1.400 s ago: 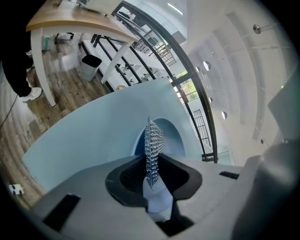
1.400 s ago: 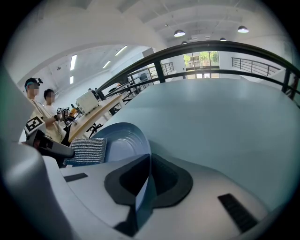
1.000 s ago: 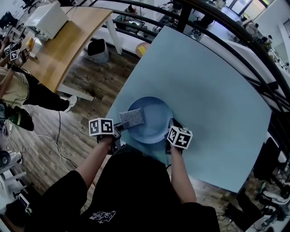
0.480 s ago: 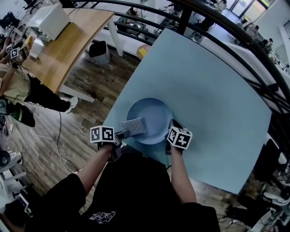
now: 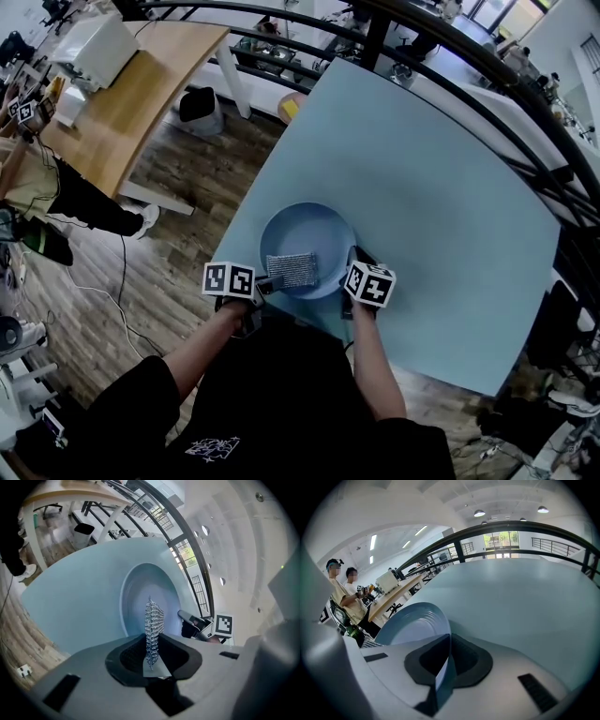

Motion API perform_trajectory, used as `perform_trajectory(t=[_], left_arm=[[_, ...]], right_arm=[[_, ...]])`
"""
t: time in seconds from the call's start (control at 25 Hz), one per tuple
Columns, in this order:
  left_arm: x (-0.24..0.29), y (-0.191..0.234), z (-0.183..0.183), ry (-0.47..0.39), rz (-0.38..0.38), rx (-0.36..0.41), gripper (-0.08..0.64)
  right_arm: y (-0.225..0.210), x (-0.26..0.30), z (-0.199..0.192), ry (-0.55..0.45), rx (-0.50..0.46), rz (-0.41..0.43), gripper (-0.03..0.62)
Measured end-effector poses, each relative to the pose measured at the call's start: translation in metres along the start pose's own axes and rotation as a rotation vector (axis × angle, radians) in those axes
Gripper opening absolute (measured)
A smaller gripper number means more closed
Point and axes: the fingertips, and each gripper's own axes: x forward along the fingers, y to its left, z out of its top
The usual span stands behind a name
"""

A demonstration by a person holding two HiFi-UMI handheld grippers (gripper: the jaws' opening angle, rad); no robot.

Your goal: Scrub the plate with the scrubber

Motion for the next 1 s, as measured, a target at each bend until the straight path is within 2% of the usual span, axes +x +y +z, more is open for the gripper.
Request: perform_trajectory(t=[0.52,0.76,1.0], left_arm=[[0.03,-0.025,0.006,0.06,-0.011,0.095,0.086],[0.042,-0.035,0.015,0.064,-0.024,0.096,0.086],[0.043,-0.037,0.034,0.024,-0.026,0.082,0.086]], right_arm=[[0.001,-0.004,-0.004,0.002,0.002,-0.012,0.017],[0.0,-0.006,-0.005,0.003,0.002,-0.013,0.017],[-0.002,-0.007,-0.004,0.002,0.0,-0.011,0.017]])
